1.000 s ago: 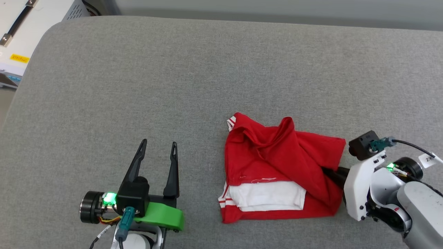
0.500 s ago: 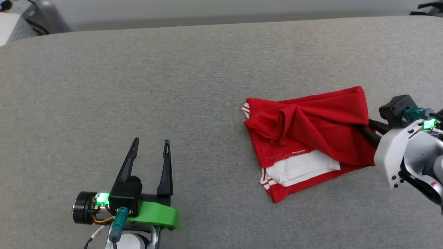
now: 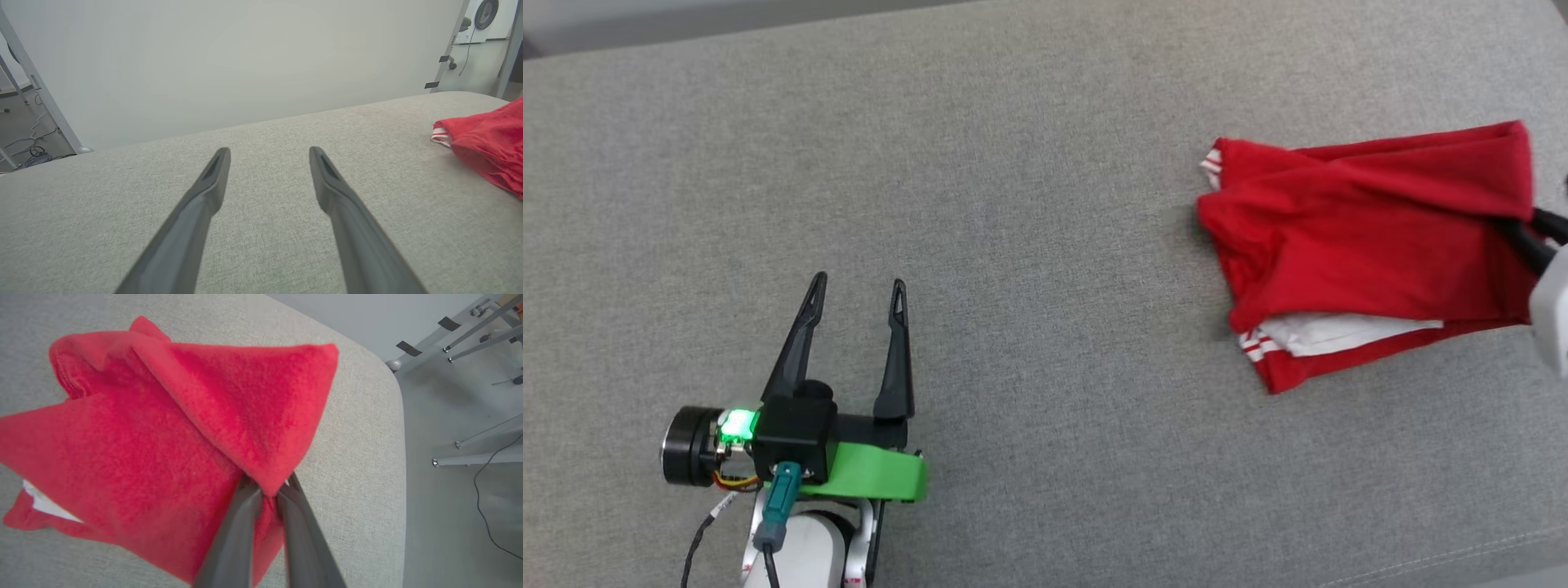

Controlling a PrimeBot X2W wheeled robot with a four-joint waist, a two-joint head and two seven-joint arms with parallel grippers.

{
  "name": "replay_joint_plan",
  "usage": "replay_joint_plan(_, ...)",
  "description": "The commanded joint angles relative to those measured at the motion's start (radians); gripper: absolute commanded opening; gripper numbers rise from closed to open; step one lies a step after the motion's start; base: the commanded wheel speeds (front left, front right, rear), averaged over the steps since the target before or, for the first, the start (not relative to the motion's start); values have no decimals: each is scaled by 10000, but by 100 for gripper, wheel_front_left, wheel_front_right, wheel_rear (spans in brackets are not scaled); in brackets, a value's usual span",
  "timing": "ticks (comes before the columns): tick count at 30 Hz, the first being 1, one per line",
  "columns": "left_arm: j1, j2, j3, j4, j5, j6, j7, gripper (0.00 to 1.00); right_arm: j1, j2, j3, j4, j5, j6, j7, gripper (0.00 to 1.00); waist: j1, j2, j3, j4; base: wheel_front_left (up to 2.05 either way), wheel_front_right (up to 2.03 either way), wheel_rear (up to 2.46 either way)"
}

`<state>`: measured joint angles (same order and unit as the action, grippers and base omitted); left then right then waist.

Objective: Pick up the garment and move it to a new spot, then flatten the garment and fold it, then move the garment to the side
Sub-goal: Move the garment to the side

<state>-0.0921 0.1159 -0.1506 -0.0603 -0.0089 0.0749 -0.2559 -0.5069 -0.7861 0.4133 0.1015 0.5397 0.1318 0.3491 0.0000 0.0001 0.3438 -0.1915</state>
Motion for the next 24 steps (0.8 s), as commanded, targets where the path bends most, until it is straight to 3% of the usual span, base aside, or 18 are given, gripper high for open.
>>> replay_joint_plan(1,-261,119,7,-88,135,-20,-59,100,-293,-177,-334,283,-24,-11,38,0,0,-1,800,9,0,0,0)
replay_joint_plan(11,-1177,168,-248,-329,151,-94,-59,100,-937,-1186,-2350,2687,-276,-11,206,0,0,-1,2125,840,0,0,0)
replay_joint_plan(16,-1459,186,-377,-476,173,-13,-59,100,-1594,-1081,-3685,4233,-915,-11,-24,0,0,-1,2681,1148,0,0,0)
replay_joint_plan(23,-1521,276,-415,-524,158,89,-59,100,-1908,-812,-4293,5240,-1720,-11,-510,0,0,-1,2725,1201,0,0,0)
replay_joint_plan(24,-1501,279,-419,-503,151,115,-59,100,-1915,-728,-4360,5356,-1771,-11,-598,40,0,-1,2651,1181,0,0,0)
